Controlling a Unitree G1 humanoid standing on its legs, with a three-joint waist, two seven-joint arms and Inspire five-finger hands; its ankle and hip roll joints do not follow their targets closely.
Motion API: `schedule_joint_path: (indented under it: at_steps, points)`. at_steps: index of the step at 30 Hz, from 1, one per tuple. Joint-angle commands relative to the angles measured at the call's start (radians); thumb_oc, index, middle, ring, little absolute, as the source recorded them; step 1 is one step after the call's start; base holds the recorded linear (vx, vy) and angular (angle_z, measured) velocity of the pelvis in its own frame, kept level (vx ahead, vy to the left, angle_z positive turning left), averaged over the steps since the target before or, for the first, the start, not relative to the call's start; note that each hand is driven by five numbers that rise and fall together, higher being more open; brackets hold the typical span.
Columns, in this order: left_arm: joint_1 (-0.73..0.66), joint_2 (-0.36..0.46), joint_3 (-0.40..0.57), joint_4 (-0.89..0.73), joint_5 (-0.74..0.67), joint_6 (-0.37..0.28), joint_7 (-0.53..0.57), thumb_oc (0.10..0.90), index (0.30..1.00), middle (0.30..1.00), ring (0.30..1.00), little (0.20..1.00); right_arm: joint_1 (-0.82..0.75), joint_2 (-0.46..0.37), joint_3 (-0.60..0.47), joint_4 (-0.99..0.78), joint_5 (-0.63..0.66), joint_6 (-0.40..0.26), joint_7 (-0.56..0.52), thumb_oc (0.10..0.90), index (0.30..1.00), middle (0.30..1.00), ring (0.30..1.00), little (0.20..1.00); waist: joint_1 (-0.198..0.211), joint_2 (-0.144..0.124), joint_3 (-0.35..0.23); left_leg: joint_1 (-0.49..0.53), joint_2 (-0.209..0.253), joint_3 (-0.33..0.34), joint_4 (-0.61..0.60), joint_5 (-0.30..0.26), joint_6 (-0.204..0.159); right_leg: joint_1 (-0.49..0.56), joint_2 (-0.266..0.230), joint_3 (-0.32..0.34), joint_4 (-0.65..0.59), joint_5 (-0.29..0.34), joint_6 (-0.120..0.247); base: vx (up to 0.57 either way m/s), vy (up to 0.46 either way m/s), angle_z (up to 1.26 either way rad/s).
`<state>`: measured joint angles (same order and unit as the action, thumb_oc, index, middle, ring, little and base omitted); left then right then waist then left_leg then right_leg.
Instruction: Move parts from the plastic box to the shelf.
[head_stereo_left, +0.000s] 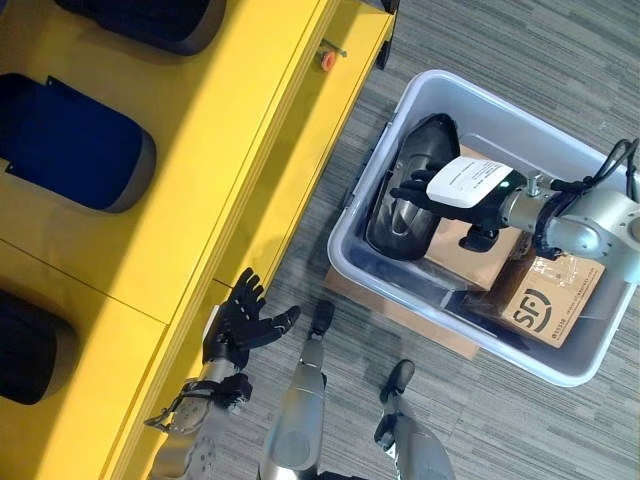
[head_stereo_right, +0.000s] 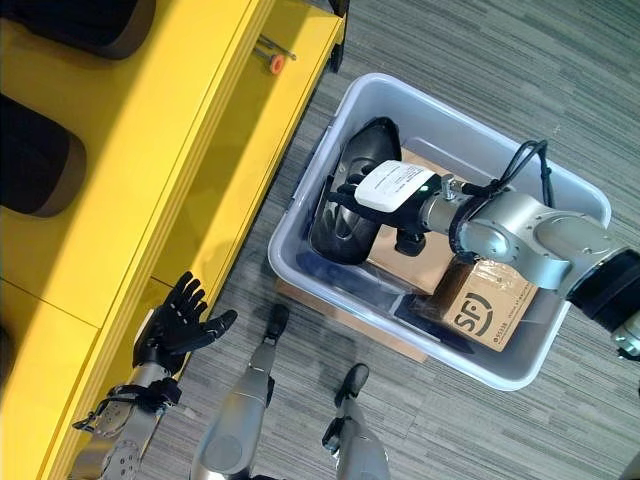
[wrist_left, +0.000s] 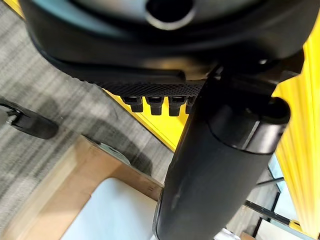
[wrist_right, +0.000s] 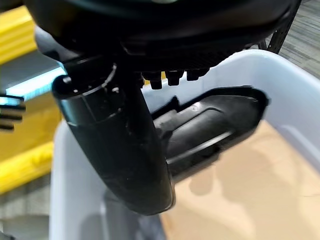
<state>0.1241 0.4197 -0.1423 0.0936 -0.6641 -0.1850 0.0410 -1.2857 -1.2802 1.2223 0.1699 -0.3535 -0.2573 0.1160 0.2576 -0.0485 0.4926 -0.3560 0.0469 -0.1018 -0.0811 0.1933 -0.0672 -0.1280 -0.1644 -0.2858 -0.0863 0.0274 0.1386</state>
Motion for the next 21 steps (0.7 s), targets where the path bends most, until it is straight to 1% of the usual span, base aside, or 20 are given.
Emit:
schedule_joint_path:
  at_steps: [1,8,11,12,19,21]
  points:
    - [0.029,0.039,0.012,-0.060,-0.018,-0.085,0.015,0.900,1.000,1.000,1.000,1.000,-0.069,-0.045,-0.001,-0.040,-0.035,-0.029,-0.015,0.900,1.000,1.000,1.000,1.000,-0.045,-0.014,-0.092,-0.017,0.117,0.036,0.032,0.019,-0.107,0.088,-0.075,-0.019,0.108,-0.096,0.035,0.00,0.000,0.00]
    - [0.015,0.039,0.015,-0.073,-0.018,-0.089,0.030,0.900,1.000,1.000,1.000,1.000,-0.093,-0.057,0.042,-0.055,-0.081,-0.040,-0.018,0.900,1.000,1.000,1.000,1.000,-0.046,-0.006,-0.073,-0.036,0.112,0.026,0.029,0.024,-0.109,0.077,-0.073,-0.030,0.105,-0.101,0.032,0.00,-0.004,0.00]
    - [0.016,0.043,0.015,-0.078,-0.019,-0.089,0.031,0.900,1.000,1.000,1.000,1.000,-0.138,-0.057,0.085,-0.045,-0.107,-0.043,-0.025,0.900,1.000,1.000,1.000,1.000,-0.046,-0.006,-0.070,-0.040,0.111,0.027,0.024,0.026,-0.110,0.074,-0.072,-0.028,0.102,-0.100,0.032,-0.01,-0.004,0.05]
    - [0.013,0.050,0.014,-0.080,-0.017,-0.090,0.031,0.900,1.000,1.000,1.000,1.000,-0.180,-0.055,0.118,-0.039,-0.121,-0.045,-0.027,0.900,1.000,1.000,1.000,1.000,-0.046,-0.005,-0.064,-0.047,0.109,0.028,0.022,0.028,-0.112,0.071,-0.071,-0.027,0.096,-0.098,0.032,-0.02,-0.014,0.04]
    - [0.012,0.046,0.017,-0.086,-0.016,-0.093,0.037,0.900,1.000,1.000,1.000,1.000,-0.244,-0.053,0.168,-0.032,-0.155,-0.040,-0.037,0.900,1.000,1.000,1.000,1.000,-0.045,0.001,-0.048,-0.070,0.103,0.026,0.025,0.028,-0.112,0.059,-0.071,-0.031,0.084,-0.094,0.034,0.00,-0.004,0.02]
    - [0.009,0.046,0.019,-0.090,-0.015,-0.096,0.041,0.900,1.000,1.000,1.000,1.000,-0.264,-0.052,0.178,-0.020,-0.173,-0.037,-0.044,0.900,1.000,1.000,1.000,1.000,-0.040,0.001,-0.039,-0.087,0.098,0.022,0.032,0.025,-0.111,0.055,-0.072,-0.036,0.079,-0.094,0.035,-0.01,-0.025,0.08]
